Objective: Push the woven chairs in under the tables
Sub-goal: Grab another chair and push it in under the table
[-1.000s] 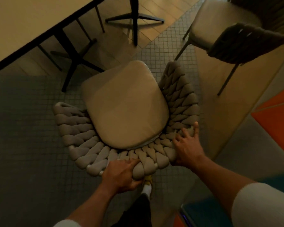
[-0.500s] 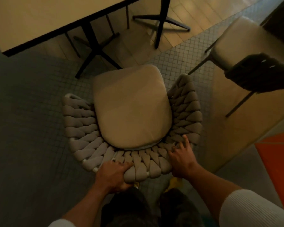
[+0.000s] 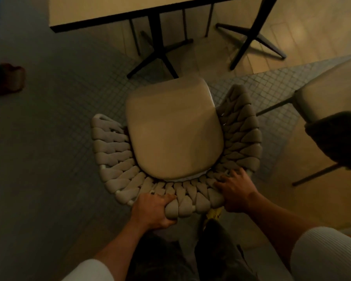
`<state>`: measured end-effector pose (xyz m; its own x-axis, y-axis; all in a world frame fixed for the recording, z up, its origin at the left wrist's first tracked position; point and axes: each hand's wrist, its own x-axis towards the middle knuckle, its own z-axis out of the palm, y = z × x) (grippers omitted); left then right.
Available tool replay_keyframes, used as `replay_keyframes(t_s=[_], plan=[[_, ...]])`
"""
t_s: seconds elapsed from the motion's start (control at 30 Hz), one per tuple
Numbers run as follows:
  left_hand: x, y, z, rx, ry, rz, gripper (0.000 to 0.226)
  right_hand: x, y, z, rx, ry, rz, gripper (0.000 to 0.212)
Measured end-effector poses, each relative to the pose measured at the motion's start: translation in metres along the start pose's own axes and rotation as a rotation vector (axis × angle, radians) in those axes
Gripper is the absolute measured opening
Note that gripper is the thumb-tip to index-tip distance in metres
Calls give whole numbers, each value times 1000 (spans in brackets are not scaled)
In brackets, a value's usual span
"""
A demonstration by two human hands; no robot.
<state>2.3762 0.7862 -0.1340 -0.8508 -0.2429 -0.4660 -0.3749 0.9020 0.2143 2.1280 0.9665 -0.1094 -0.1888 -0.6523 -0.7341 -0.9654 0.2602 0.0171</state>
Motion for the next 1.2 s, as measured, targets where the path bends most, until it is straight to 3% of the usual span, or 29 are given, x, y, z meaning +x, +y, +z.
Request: replay_keyframes(t_s=[0.17, 0.33, 0.47, 0.63, 0.87, 1.03, 1.2], plan=[[6, 25, -8, -4, 13, -47, 80, -7, 35, 14, -17, 216, -117, 47], [-3, 32, -18, -54, 7, -107, 63, -14, 39, 20, -8, 278, -151, 88], [-7, 27, -19, 2, -61, -128, 57, -16, 35, 12, 30, 253, -136, 105], [2, 10, -1, 47, -136, -45, 64, -2, 39, 19, -7, 284, -154, 99], [15, -8, 7, 36, -59, 50, 56, 7, 44, 9, -52, 280, -139, 100], [39, -25, -18, 10, 26, -53, 49, 23, 50, -15, -47, 323, -106, 101], [63, -40, -44, 74, 79, -83, 61, 37, 56, -41, 8, 298, -56, 103]])
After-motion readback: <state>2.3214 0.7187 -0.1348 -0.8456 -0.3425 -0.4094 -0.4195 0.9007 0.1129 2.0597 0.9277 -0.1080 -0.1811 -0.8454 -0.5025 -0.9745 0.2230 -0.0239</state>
